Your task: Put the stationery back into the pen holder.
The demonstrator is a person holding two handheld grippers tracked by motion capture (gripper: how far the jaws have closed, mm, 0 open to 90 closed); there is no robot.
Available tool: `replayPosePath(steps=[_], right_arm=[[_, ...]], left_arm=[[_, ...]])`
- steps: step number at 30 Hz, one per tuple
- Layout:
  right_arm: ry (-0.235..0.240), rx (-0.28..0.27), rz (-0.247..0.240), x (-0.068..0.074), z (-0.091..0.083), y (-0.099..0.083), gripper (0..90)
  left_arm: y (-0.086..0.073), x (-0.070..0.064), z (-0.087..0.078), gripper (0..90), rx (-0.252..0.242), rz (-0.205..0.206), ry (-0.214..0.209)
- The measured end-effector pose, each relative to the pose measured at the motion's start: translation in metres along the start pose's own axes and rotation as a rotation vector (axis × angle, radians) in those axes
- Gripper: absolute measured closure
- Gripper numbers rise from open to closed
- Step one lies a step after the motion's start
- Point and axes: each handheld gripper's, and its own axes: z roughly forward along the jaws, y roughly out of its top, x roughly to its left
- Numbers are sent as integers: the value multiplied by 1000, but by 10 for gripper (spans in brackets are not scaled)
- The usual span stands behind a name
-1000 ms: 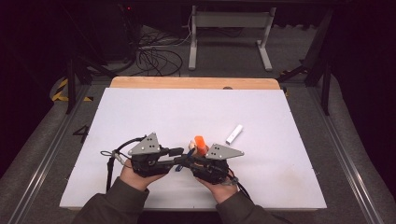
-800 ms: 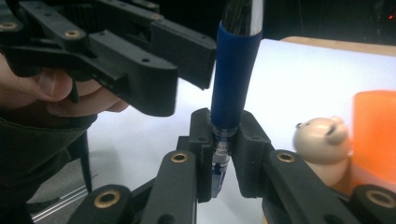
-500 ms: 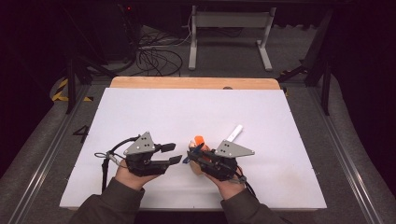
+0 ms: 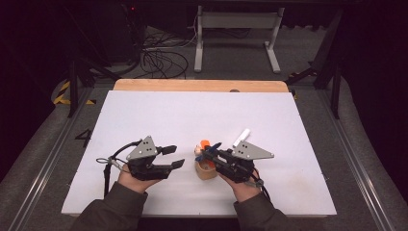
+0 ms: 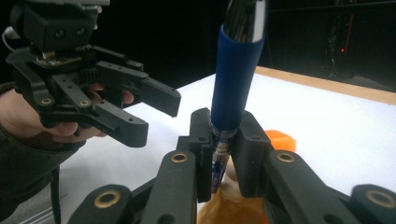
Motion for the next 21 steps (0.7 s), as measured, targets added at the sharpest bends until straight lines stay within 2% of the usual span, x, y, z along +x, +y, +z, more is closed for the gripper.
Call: replayPosePath(steps=[4, 12, 18, 21], right_arm=[[-14, -10, -2, -3, -4, 2, 795], [-12, 2, -7, -6, -9, 5, 794], [-23, 22, -19, -9, -10, 5, 795], [-28, 55, -22, -9, -6, 2, 794]], left_arm=[[-3, 3, -2, 427, -7, -7, 16], [-7, 8, -4, 419, -13, -21, 33], [-9, 10, -6, 414, -16, -23, 40], [-10, 11, -7, 407, -15, -25, 41]])
